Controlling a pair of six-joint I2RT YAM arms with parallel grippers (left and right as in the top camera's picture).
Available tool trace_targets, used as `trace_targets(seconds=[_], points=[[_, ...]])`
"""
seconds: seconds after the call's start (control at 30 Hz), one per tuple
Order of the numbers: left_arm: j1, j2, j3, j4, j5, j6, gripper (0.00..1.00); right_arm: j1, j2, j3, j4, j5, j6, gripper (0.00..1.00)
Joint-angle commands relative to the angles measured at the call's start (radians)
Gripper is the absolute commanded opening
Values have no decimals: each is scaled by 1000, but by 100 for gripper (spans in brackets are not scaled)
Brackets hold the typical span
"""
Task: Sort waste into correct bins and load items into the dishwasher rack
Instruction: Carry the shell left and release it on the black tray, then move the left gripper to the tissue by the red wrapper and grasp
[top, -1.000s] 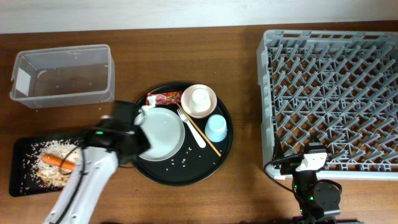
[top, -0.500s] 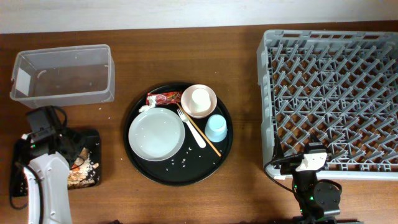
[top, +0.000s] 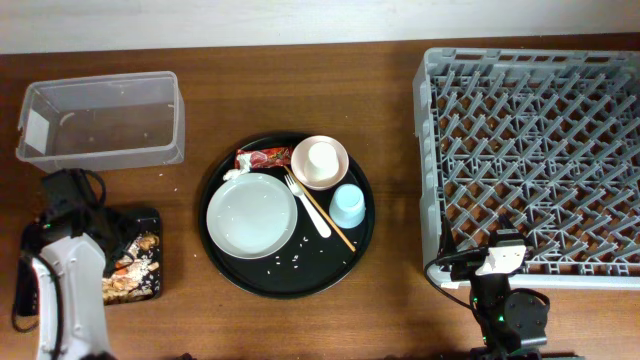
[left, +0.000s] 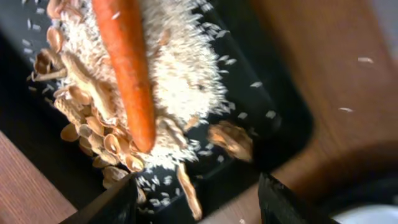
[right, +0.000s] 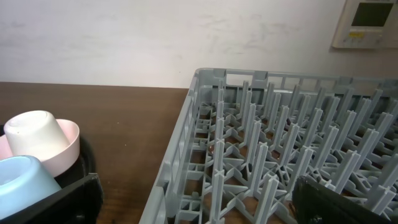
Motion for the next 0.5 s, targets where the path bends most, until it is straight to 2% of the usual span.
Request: trace_targets(seconds=[0.0, 0.1, 0.2, 0.33, 0.47], points=[[5, -128, 74, -24, 245, 121, 66, -7, -8, -5, -7, -2, -7, 99], [-6, -186, 74, -24, 479, 204, 67, -7, -8, -5, -7, -2, -7, 99], [-81, -214, 74, -29, 589, 265, 68, -7, -8, -5, -7, -2, -7, 99], [-303, -211, 76, -28, 576, 300, 72, -7, -8, -5, -7, -2, -7, 99], [-513, -189, 122, -37, 432, 299, 76, -7, -8, -5, -7, -2, -7, 99]])
